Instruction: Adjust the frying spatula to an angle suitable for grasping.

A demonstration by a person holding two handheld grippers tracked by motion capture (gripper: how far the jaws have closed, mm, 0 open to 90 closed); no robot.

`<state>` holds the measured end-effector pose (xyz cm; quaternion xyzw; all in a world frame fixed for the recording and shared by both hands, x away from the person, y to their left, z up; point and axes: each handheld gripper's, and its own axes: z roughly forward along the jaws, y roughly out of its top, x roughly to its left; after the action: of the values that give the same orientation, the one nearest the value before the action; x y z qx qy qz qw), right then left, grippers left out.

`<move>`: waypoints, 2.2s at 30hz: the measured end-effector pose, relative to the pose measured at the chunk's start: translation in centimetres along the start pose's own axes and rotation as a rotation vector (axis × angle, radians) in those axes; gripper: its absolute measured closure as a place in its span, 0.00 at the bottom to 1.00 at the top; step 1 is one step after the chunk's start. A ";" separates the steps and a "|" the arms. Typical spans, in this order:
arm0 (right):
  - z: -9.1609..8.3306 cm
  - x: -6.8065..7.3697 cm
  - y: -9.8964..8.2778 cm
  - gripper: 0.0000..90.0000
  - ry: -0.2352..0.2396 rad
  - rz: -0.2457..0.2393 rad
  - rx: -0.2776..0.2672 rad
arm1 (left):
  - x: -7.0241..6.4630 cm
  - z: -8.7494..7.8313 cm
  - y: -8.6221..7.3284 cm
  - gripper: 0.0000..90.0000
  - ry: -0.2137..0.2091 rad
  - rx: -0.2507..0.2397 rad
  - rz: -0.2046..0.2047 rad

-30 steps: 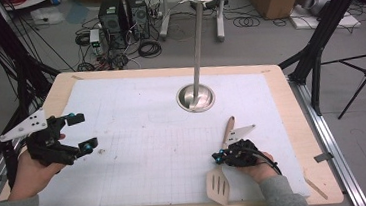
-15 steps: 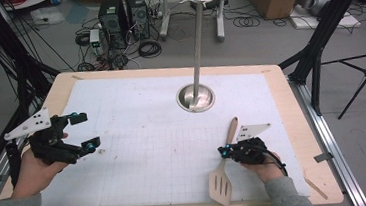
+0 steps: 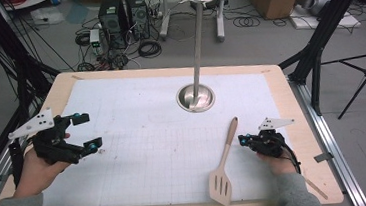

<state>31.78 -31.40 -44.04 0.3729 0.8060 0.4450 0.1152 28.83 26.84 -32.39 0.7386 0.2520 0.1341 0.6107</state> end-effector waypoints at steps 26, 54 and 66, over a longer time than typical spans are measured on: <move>3.5 0.7 1.7 1.00 -0.007 -0.073 0.058 | -0.4 -1.3 -0.6 0.02 0.035 0.010 -0.007; 7.9 2.6 4.4 1.00 0.053 -0.142 0.065 | -1.0 -4.0 -1.4 0.02 0.099 0.007 -0.016; 6.2 4.7 4.9 1.00 0.160 -0.207 0.028 | -0.8 -3.0 -1.1 0.02 0.075 0.014 -0.013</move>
<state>34.16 -22.55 -43.00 0.2525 0.8529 0.4477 0.0910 26.47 29.04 -32.77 0.7355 0.2805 0.1561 0.5967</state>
